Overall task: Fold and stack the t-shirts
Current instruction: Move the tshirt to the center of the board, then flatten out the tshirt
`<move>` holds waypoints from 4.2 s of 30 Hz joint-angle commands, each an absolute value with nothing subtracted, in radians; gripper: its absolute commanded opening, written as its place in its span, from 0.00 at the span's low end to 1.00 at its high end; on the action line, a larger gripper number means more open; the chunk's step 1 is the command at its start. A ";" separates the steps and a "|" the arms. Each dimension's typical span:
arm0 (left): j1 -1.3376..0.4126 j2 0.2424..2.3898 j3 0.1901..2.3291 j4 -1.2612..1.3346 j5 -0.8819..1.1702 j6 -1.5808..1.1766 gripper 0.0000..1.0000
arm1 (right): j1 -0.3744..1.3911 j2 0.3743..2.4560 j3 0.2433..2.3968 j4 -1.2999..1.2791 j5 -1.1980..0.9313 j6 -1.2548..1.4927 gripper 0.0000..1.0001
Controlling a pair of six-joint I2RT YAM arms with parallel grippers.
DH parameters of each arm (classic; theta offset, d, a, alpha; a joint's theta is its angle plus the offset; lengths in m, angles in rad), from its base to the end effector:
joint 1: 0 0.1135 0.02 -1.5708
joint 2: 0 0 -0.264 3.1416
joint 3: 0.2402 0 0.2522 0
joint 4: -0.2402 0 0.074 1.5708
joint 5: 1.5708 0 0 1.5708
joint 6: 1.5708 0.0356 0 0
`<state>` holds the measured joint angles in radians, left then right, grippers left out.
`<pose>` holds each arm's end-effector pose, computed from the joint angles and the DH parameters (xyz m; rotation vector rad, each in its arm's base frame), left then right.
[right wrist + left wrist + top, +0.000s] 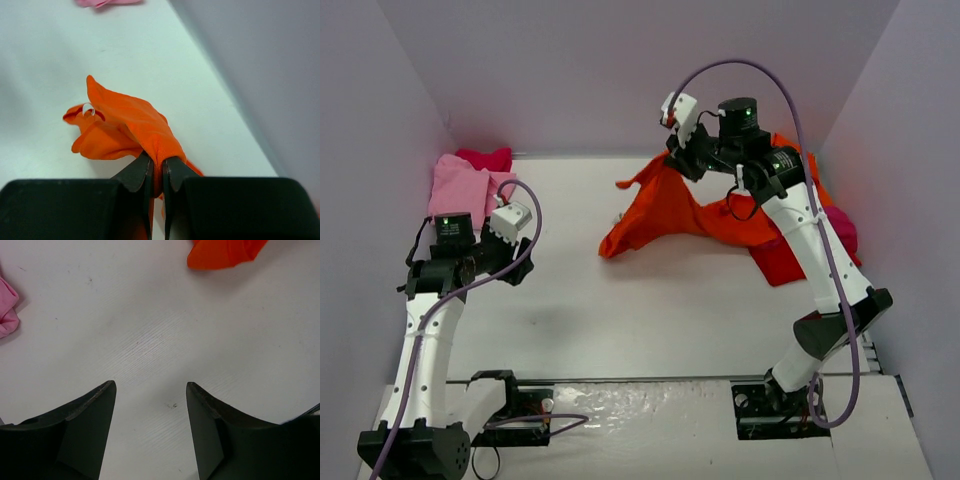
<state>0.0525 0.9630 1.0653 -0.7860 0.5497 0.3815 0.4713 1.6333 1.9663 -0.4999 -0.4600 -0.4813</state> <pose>0.1884 -0.0087 0.3490 0.6344 2.0676 -0.3710 0.3072 0.1743 0.4962 -1.0804 1.3588 0.3915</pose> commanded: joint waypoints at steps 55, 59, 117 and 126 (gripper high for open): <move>-0.402 1.356 1.335 -0.786 0.454 0.434 0.66 | 0.491 1.561 1.365 -0.290 0.125 -0.712 0.84; -0.419 1.406 1.335 -0.796 0.470 0.426 0.66 | 0.438 1.571 1.266 -0.222 0.264 -0.738 0.82; -0.494 1.374 1.269 -0.681 0.213 0.426 0.66 | -0.227 1.769 1.549 -0.236 0.159 -0.363 0.34; -0.446 1.281 1.231 -0.551 -0.008 0.326 0.68 | -0.218 1.439 1.388 -0.150 -0.205 -0.360 0.90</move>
<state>-0.4808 1.3694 1.2163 -0.6461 0.1112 0.3885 -0.2169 1.5319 1.4750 -0.2057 -0.0235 -0.3652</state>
